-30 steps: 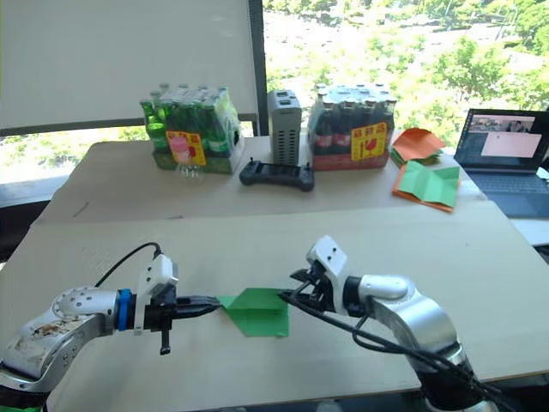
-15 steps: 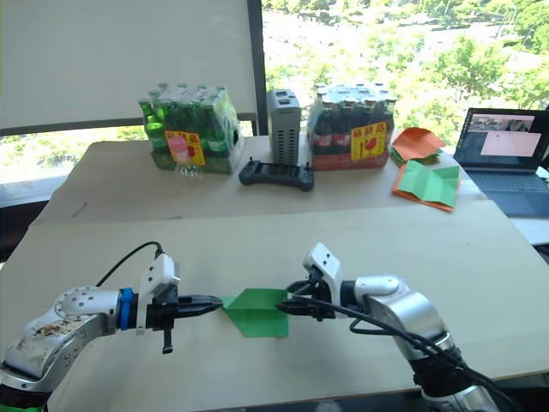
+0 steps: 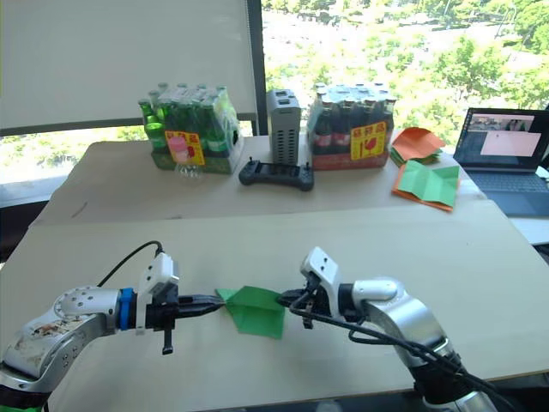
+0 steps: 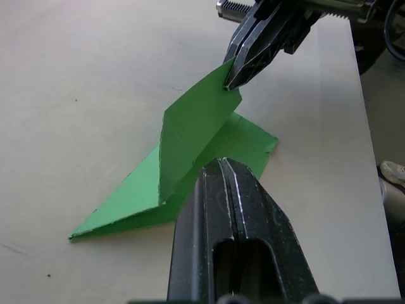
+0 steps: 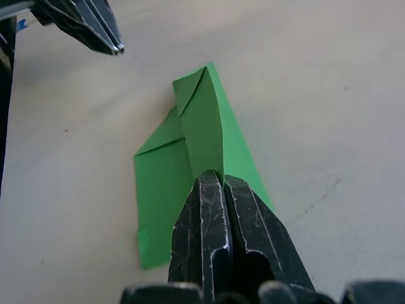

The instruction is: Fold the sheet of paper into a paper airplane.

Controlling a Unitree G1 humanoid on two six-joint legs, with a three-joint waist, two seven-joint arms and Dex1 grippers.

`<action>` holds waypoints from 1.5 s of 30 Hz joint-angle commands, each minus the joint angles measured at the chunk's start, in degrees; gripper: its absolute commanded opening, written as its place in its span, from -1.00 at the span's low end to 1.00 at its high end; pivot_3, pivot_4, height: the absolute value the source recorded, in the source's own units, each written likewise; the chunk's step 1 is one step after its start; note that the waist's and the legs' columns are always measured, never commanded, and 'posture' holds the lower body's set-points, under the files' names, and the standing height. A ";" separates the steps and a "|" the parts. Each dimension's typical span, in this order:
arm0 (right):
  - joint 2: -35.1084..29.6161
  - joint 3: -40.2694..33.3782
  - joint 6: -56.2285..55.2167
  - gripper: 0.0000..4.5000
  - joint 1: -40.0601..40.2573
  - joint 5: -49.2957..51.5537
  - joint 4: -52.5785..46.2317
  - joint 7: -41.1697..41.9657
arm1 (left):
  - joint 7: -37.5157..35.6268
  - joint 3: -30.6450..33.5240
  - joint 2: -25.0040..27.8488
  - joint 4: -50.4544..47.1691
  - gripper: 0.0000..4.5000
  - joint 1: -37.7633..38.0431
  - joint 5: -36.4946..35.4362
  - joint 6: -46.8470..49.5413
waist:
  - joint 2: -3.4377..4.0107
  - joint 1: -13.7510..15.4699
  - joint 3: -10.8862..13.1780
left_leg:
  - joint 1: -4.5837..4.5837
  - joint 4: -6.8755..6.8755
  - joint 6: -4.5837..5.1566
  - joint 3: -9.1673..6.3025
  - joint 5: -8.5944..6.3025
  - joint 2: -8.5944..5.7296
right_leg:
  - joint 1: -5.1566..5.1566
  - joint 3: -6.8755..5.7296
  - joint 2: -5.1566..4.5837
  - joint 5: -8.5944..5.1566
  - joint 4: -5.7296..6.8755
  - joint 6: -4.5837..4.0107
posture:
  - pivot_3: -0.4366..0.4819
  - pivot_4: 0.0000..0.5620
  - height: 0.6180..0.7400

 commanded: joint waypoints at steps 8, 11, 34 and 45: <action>-7.57 7.45 -57.07 -0.99 -5.56 -40.44 5.35 -12.18 | -0.69 0.44 -0.41 1.90 -1.00 -0.83 -0.27 -2.61 | 0.00 0.07 0.00 | 0.02 0.00 0.00 0.06 0.00 -0.05 | -0.07 -0.06 0.00 0.00 0.06 0.00 | -0.05 -0.47 0.92; -9.72 9.50 -66.10 -0.99 -4.34 -55.02 12.00 -23.91 | -0.88 0.47 -0.21 2.02 -1.00 -0.77 -0.19 -2.80 | -0.01 0.08 0.00 | 0.03 0.00 -0.01 0.20 0.01 -0.08 | -0.14 -0.04 -0.02 0.00 0.15 0.00 | -0.05 -0.47 0.92; -10.48 7.50 -56.86 0.32 3.82 -26.04 6.31 -6.10 | 0.42 -0.47 -0.85 1.06 -1.00 -5.41 -1.43 1.46 | -0.04 0.01 0.02 | 0.10 -0.08 -0.02 0.65 0.02 0.05 | -0.21 0.28 0.04 0.00 0.16 -0.02 | -0.05 -0.47 0.92; -2.96 3.88 -10.81 -0.66 2.91 -5.36 -8.31 -7.32 | 0.65 -1.00 -1.11 0.83 -1.00 -6.49 -1.28 2.34 | -0.07 0.04 0.04 | 0.10 -0.08 0.00 0.58 0.01 0.09 | -0.20 0.27 0.04 0.02 0.15 -0.04 | -0.05 -0.47 0.92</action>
